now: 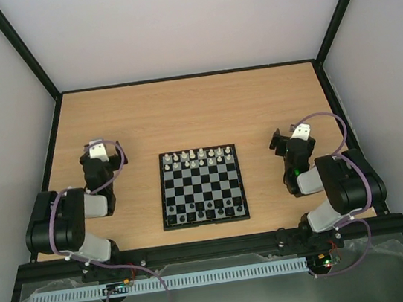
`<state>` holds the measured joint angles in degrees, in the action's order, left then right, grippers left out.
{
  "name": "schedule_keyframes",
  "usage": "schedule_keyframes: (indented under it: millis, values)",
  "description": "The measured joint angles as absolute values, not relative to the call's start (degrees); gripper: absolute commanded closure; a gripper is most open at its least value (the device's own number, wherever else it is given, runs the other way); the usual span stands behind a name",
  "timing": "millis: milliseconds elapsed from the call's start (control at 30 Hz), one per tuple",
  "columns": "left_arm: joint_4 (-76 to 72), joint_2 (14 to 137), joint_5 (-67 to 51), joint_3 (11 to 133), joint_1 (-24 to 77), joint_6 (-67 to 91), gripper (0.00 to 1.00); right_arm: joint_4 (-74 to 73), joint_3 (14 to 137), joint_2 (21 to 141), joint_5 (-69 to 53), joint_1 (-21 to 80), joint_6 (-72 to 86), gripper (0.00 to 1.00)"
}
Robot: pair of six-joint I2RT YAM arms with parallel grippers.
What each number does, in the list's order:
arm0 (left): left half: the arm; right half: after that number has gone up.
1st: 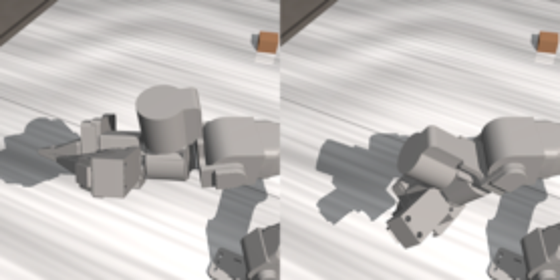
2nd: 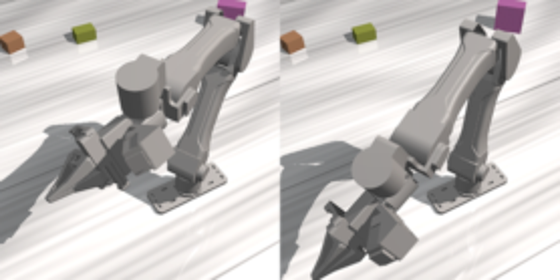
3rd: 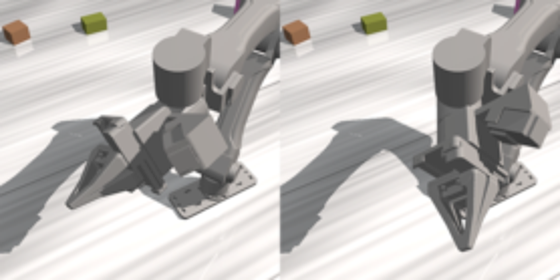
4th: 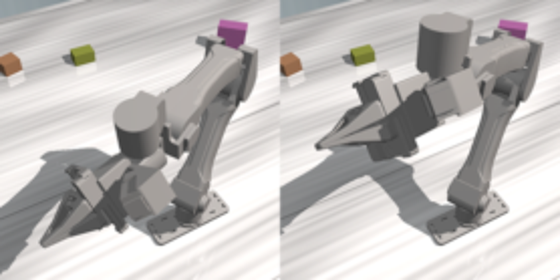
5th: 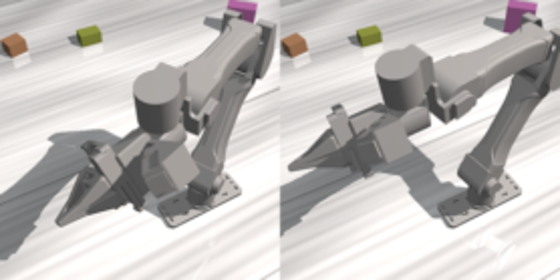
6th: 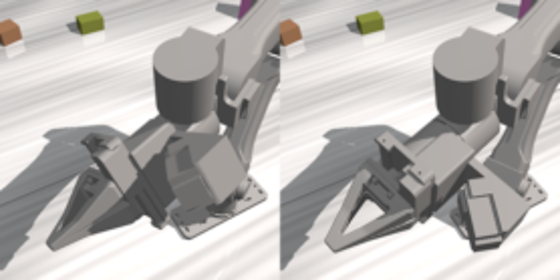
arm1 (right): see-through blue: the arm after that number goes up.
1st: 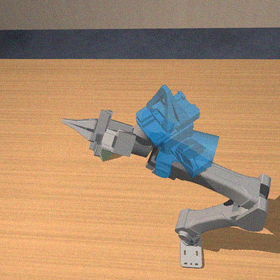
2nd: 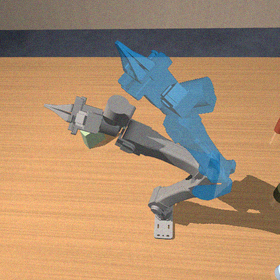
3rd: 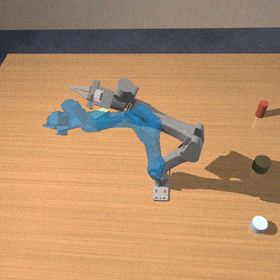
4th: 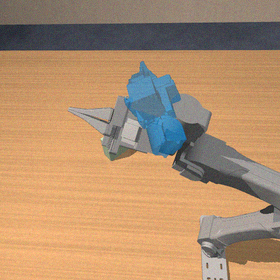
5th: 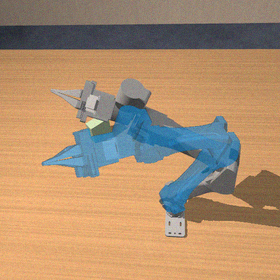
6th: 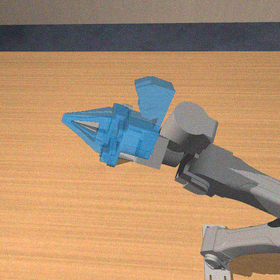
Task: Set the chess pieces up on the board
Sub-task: Reset both arms
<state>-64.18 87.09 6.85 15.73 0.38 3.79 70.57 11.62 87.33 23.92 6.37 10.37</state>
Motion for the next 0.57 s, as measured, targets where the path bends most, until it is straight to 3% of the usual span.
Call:
schedule_keyframes:
  millis: [567]
  values:
    - [-68.0, 87.1, 15.6, 13.1, 1.7, 6.0, 0.01, 70.6, 11.6, 87.3, 23.1, 6.3, 10.4, 0.01]
